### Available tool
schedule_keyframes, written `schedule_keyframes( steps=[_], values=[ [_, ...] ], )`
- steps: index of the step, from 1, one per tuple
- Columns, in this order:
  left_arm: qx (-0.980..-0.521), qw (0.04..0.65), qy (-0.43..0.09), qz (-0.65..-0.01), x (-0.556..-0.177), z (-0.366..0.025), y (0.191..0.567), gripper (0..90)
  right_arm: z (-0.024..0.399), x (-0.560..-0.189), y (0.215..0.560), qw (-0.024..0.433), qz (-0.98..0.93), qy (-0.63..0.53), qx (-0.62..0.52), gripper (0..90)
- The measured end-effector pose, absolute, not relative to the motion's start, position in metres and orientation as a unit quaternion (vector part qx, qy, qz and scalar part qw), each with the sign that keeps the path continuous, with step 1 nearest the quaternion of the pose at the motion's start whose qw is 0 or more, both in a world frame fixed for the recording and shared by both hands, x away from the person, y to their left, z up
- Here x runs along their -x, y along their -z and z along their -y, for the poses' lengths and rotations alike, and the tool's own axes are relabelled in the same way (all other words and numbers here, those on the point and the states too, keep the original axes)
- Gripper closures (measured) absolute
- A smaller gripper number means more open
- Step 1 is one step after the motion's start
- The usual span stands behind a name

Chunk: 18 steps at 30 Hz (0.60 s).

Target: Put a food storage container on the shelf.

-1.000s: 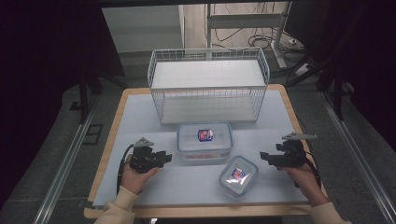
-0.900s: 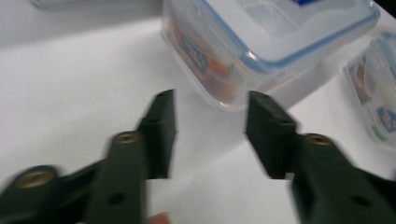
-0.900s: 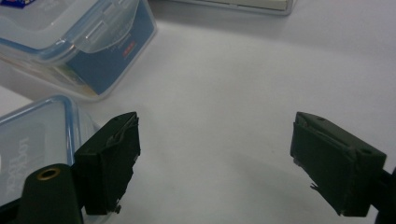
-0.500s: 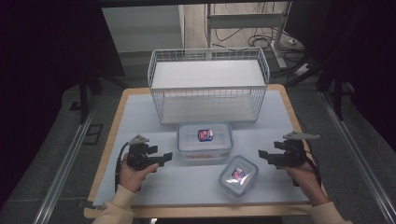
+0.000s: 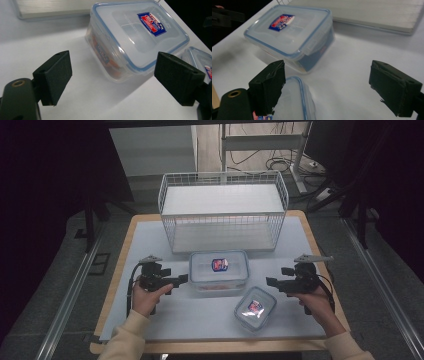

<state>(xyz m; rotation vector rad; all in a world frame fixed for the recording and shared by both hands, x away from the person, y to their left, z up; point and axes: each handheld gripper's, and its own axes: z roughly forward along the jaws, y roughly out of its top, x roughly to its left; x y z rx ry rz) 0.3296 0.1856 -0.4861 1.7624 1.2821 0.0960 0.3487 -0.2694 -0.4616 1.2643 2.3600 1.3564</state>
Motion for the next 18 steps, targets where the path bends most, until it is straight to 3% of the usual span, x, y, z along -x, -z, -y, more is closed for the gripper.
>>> schedule_keyframes(
  steps=[10, 18],
  values=[
    [-0.714, 0.466, -0.025, -0.521, -0.357, -0.176, 0.483, 15.7, 0.236, -0.375, 0.459, 0.045, -0.792, -0.442, -0.419, 13.6],
    [-0.715, 0.454, 0.001, -0.532, -0.376, -0.168, 0.498, 16.2, 0.213, -0.406, 0.470, -0.007, -0.783, -0.438, -0.442, 13.2]
  ],
)
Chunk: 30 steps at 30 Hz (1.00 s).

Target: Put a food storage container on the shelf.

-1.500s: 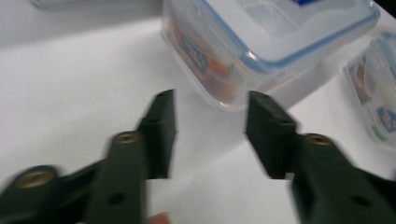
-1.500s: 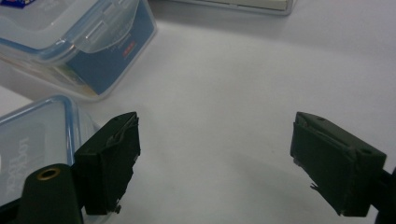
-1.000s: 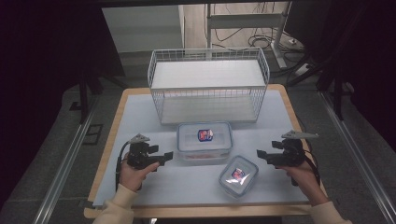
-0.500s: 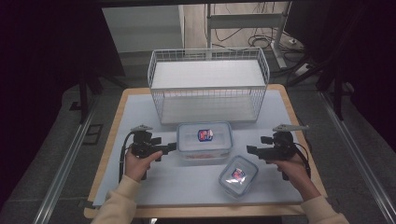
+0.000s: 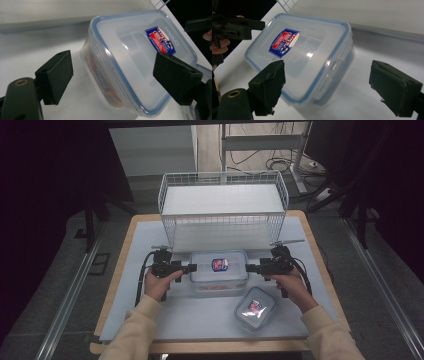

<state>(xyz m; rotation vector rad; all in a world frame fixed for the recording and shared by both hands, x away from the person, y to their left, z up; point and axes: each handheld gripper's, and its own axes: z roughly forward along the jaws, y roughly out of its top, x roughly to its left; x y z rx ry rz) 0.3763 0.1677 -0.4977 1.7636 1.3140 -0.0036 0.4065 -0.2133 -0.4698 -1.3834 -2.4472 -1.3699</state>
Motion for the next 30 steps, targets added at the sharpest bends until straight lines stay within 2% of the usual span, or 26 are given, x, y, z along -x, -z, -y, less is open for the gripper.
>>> schedule_keyframes(
  steps=[12, 16, 18, 22, 24, 30],
  values=[
    [-0.710, 0.462, 0.060, -0.528, -0.385, -0.161, 0.514, 15.0, 0.193, -0.432, 0.494, 0.068, 0.778, 0.423, 0.459, 11.8],
    [-0.711, 0.466, 0.087, -0.519, -0.386, -0.161, 0.517, 16.9, 0.190, -0.437, 0.503, 0.104, 0.772, 0.424, 0.463, 12.1],
    [-0.708, 0.471, 0.109, -0.514, -0.386, -0.159, 0.519, 21.4, 0.188, -0.438, 0.504, 0.127, 0.770, 0.426, 0.458, 15.0],
    [-0.706, 0.471, 0.114, -0.516, -0.385, -0.162, 0.518, 24.1, 0.189, -0.438, 0.504, 0.130, 0.769, 0.422, 0.463, 17.7],
    [-0.702, 0.475, 0.115, -0.518, -0.384, -0.163, 0.520, 25.5, 0.194, -0.436, 0.503, 0.141, 0.761, 0.427, 0.468, 24.8],
    [-0.702, 0.477, 0.103, -0.519, -0.378, -0.163, 0.515, 30.6, 0.201, -0.432, 0.499, 0.142, 0.756, 0.436, 0.466, 33.3]
  ],
)
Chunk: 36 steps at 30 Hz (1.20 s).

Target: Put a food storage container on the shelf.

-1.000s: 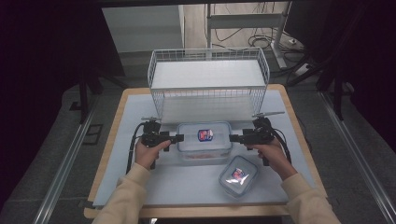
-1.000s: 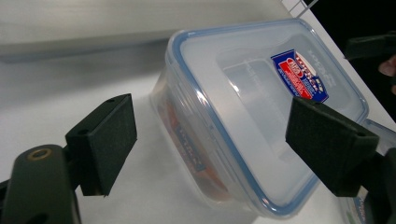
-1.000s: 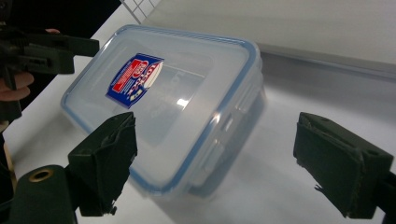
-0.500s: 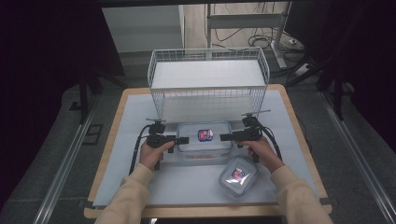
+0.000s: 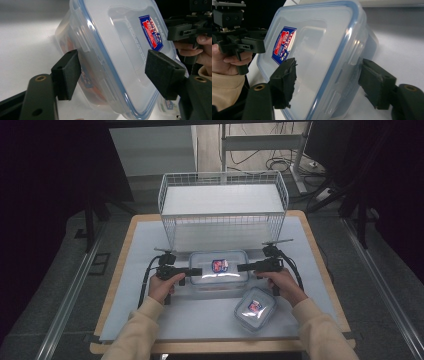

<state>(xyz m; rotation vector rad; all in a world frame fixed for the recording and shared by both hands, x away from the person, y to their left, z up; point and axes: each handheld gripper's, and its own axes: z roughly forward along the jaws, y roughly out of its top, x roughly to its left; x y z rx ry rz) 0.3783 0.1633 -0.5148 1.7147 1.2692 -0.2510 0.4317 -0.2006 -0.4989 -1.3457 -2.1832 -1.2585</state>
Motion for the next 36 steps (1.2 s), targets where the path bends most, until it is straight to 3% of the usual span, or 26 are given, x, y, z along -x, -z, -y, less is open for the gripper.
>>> schedule_keyframes(
  steps=[19, 36],
  values=[
    [-0.688, 0.504, 0.076, -0.516, -0.362, -0.172, 0.506, 46.2, 0.207, -0.421, 0.490, 0.132, 0.745, 0.468, 0.457, 46.5],
    [-0.695, 0.524, 0.031, -0.492, -0.353, -0.173, 0.488, 48.1, 0.208, -0.412, 0.474, 0.097, 0.747, 0.501, 0.426, 49.3]
  ],
)
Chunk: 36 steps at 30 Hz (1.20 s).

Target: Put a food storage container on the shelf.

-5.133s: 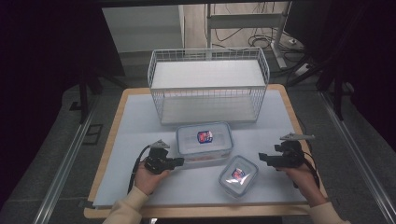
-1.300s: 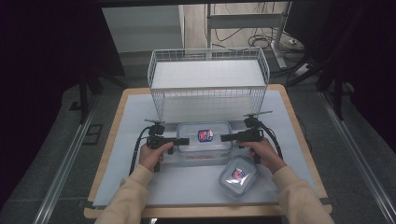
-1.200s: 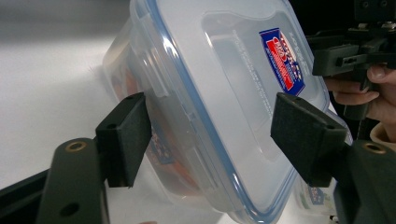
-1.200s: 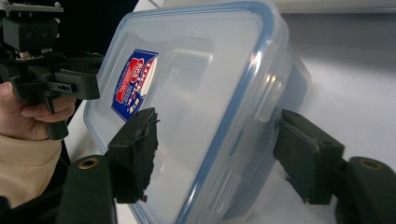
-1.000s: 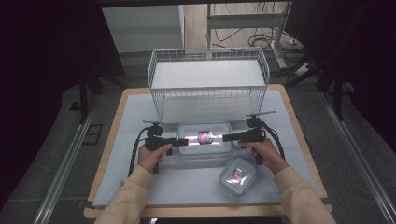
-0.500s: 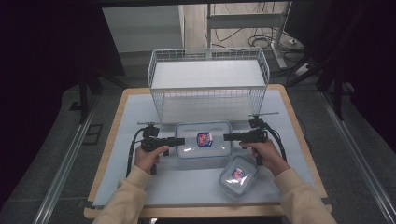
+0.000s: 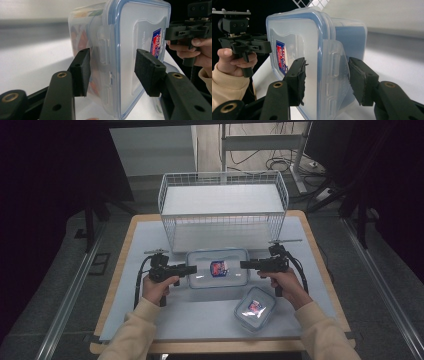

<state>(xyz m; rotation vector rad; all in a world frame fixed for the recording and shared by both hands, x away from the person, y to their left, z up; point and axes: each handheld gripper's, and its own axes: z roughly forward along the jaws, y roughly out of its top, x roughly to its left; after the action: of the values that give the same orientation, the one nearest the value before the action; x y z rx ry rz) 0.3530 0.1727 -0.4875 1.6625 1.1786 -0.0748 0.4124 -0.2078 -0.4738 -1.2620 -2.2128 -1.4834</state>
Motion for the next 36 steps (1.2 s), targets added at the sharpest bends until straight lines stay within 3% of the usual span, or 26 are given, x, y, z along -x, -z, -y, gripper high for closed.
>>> schedule_keyframes(
  steps=[36],
  values=[
    [-0.700, 0.576, -0.058, -0.419, -0.350, -0.169, 0.387, 48.7, 0.213, -0.402, 0.371, 0.003, 0.745, 0.565, 0.355, 49.2]
  ],
)
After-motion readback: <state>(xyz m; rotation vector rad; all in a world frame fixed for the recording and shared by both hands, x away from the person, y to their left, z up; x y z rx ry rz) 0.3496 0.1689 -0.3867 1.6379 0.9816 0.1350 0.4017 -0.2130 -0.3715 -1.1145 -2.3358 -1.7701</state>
